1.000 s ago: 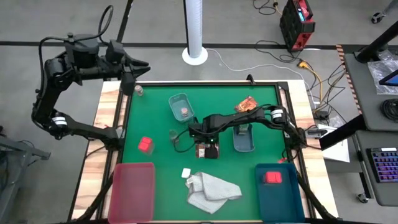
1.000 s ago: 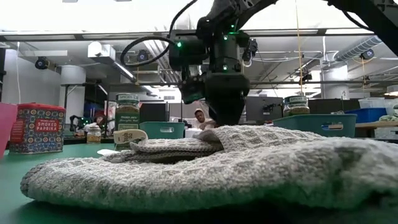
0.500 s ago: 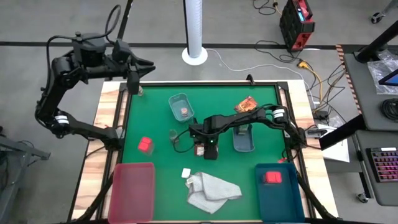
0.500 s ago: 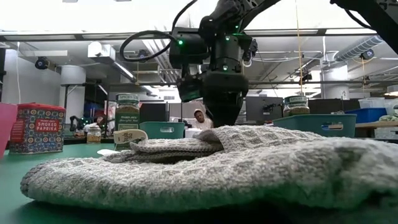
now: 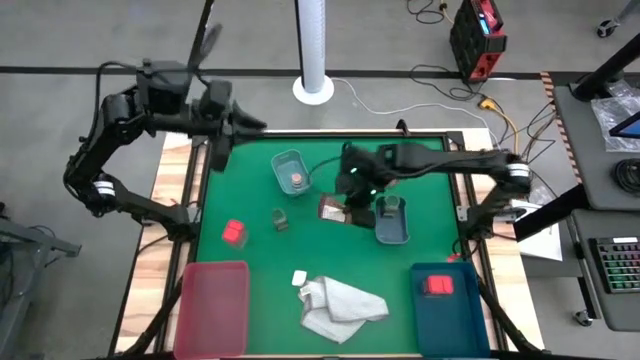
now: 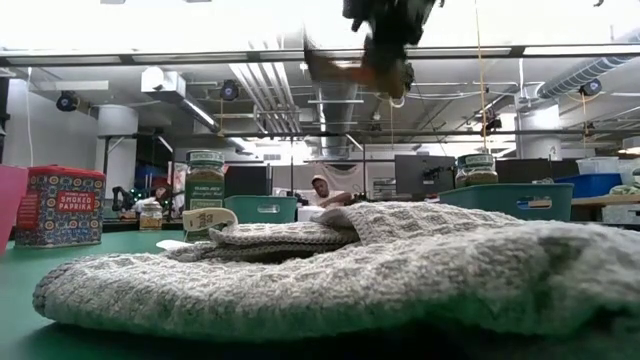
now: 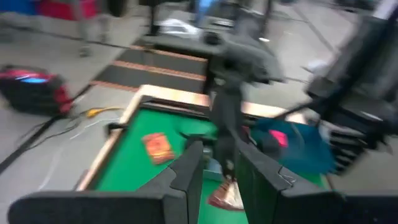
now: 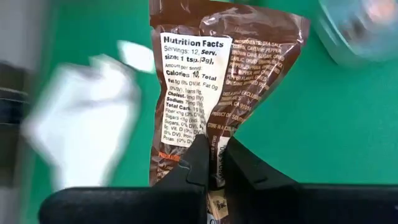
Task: Sort spices by type
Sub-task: Put the bottom orange spice pack into the pink bin
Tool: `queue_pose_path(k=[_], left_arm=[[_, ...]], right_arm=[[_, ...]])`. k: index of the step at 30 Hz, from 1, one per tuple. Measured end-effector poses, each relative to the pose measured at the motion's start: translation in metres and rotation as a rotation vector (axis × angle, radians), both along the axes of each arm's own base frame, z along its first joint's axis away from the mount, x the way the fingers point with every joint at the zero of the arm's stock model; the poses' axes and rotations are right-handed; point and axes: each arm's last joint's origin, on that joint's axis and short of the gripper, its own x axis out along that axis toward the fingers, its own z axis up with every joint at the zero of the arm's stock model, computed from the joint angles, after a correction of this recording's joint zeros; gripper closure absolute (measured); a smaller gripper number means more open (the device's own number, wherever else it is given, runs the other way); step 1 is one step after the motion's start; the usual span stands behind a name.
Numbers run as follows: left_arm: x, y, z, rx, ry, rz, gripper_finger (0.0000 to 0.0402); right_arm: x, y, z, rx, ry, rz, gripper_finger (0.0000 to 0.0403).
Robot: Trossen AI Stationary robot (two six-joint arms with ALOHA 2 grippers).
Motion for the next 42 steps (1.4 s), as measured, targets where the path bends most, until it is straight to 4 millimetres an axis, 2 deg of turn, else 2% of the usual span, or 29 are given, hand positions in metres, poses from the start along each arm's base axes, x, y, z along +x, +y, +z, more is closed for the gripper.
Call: queue_pose_path(k=[5,9,12,16,20,23,26,31,42], left_arm=[[0.014,-0.036,-0.004,-0.041,0.026,-0.139,0.0326],[0.030,-0.058,-0.010,-0.035,0.060,-0.056,0.0326],[0.052,-0.071,-0.016,-0.003,0.064,0.012,0.0322],[0.087,-0.083,-0.024,0.031,0.023,-0.021,0.0296],[0.116,-0.088,-0.035,0.027,0.034,-0.040,0.0256],[0.131,-0.093,-0.034,0.042,-0.017,-0.137,0.0225],[0.139,-0.100,-0.030,0.107,-0.048,-0.210,0.0202],[0.141,-0.104,-0.034,0.146,0.000,-0.275,0.0183],[0.152,-0.106,-0.054,0.182,0.065,-0.404,0.0192]], right_arm=[[-0.045,-0.002,0.048,0.118,-0.346,0.095,0.0389],[-0.065,-0.011,0.056,0.269,-0.514,0.173,0.0389],[-0.062,-0.013,0.050,0.376,-0.585,0.214,0.0389],[-0.053,-0.008,0.048,0.505,-0.675,0.399,0.0390],[-0.038,-0.010,0.040,0.649,-0.629,0.458,0.0390],[-0.034,-0.010,0.042,0.723,-0.606,0.520,0.0390],[-0.032,-0.009,0.040,0.756,-0.578,0.571,0.0390],[-0.030,-0.010,0.035,0.777,-0.547,0.553,0.0390],[-0.027,-0.012,0.041,0.740,-0.610,0.470,0.0390]])
